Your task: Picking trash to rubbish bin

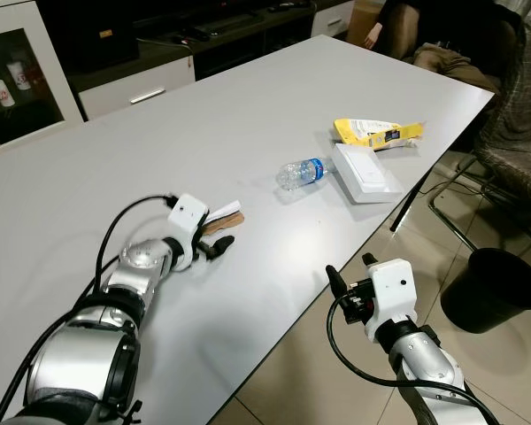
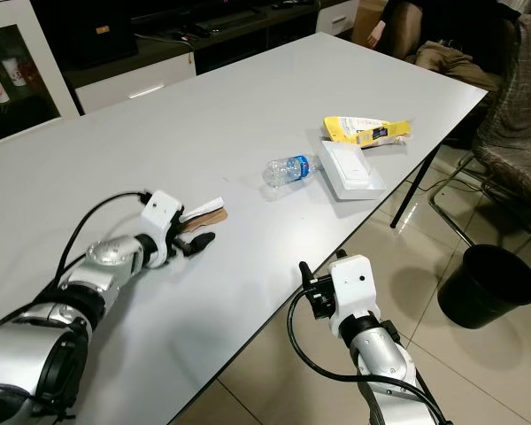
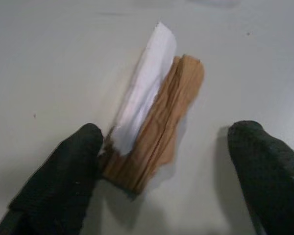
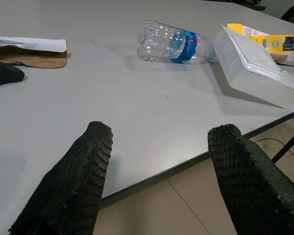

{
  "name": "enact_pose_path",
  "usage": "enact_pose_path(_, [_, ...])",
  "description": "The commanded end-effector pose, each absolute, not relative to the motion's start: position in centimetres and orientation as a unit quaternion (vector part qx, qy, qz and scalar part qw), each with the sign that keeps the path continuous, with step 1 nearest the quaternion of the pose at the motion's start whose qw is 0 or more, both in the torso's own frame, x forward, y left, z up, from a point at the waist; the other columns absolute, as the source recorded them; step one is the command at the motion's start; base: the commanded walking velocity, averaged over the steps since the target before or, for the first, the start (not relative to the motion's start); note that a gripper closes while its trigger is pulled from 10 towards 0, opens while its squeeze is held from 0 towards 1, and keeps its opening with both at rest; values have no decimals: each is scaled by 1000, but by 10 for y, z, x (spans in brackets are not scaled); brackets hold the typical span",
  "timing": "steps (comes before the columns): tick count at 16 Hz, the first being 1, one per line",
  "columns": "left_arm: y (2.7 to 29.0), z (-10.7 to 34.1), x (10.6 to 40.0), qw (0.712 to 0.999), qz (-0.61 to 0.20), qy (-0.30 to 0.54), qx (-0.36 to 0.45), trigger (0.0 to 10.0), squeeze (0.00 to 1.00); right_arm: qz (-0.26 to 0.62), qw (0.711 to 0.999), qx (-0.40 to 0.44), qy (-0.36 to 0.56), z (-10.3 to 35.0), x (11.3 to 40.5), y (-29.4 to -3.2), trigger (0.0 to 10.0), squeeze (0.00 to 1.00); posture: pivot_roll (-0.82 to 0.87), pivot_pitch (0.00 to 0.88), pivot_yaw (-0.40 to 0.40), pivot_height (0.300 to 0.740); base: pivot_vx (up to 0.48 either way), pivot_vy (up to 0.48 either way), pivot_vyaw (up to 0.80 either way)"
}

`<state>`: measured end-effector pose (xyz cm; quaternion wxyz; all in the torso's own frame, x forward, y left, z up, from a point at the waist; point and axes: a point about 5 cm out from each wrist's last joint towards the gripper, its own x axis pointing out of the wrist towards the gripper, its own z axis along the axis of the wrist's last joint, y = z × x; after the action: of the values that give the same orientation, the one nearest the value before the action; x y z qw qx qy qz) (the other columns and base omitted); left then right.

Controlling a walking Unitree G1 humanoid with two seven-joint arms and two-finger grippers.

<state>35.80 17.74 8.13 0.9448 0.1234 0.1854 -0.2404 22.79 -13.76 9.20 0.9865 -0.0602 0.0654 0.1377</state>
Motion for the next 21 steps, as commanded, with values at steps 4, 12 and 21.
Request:
enact_pose_path(4, [183,65,353,960,-140,215,113,0,0,144,986,-61,60,93,233,-135,10000,0,-116,0,-36,740,0,0,0])
enact_pose_path(12, [175,68,355,968,-139,197,66,0,0,144,986,-61,55,93,238,-135,10000,0,-111,0,-32,740,0,0,0])
enact_pose_path(21, [175,67,353,969,-148,191,45,0,0,147,986,-63,50,91,240,-133,10000,0,-97,0,-39,740,0,0,0])
